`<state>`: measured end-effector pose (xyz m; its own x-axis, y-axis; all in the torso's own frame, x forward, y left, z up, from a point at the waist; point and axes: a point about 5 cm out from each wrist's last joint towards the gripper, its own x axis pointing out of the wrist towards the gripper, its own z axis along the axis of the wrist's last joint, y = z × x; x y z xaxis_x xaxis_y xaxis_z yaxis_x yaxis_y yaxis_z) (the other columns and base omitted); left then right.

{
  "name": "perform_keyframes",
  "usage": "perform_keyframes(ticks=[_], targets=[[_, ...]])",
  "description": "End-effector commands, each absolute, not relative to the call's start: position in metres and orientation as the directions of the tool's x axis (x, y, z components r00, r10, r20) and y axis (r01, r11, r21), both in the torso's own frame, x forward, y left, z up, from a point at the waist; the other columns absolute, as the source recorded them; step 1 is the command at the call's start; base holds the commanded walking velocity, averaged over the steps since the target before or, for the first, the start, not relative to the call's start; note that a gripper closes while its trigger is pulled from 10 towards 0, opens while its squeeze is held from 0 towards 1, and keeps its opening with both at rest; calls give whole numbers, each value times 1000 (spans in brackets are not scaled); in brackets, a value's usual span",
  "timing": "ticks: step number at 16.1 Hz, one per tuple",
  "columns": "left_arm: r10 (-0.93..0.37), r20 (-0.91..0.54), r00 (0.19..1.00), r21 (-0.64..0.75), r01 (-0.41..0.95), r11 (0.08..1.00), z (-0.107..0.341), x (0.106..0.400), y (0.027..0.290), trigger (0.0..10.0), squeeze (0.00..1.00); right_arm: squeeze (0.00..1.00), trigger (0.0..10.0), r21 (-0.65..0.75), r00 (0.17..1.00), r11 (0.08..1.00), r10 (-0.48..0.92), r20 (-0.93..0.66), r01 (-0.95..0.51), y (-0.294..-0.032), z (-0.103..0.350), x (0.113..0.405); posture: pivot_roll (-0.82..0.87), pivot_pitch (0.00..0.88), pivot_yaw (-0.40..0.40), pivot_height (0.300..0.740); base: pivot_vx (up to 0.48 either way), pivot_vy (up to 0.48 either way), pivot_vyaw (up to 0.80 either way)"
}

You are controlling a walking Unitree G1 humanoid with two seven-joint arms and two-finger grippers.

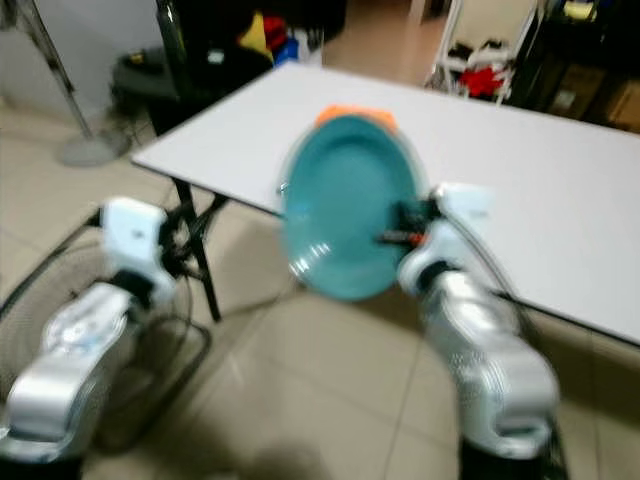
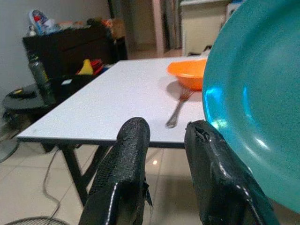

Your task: Setting the table

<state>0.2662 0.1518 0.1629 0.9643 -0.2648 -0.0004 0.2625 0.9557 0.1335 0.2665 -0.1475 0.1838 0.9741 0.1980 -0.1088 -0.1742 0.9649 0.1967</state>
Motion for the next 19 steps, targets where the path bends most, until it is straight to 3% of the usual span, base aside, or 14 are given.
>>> perform_keyframes(ticks=[1, 13, 17, 19], targets=[[-279, 7, 960, 127, 276, 953, 165, 266, 147, 10000, 0, 0, 10000, 186, 982, 972, 164, -90, -145, -157, 189, 265, 76, 0, -2, 740, 356, 0, 0], [-294, 3, 956, 147, 290, 946, 167, 266, 148, 10000, 0, 0, 10000, 248, 974, 955, 196, -115, -163, -152, 182, 264, 90, 0, 2, 740, 357, 0, 0], [-330, -3, 944, 157, 327, 932, 167, 264, 143, 10000, 0, 0, 10000, 396, 966, 906, 219, -138, -149, -156, 178, 268, 103, 0, 7, 740, 349, 0, 0], [-412, -19, 911, 165, 409, 897, 166, 260, 140, 10000, 0, 0, 10000, 486, 958, 862, 248, -147, -149, -156, 178, 269, 96, 0, 12, 740, 0, 0, 0]])
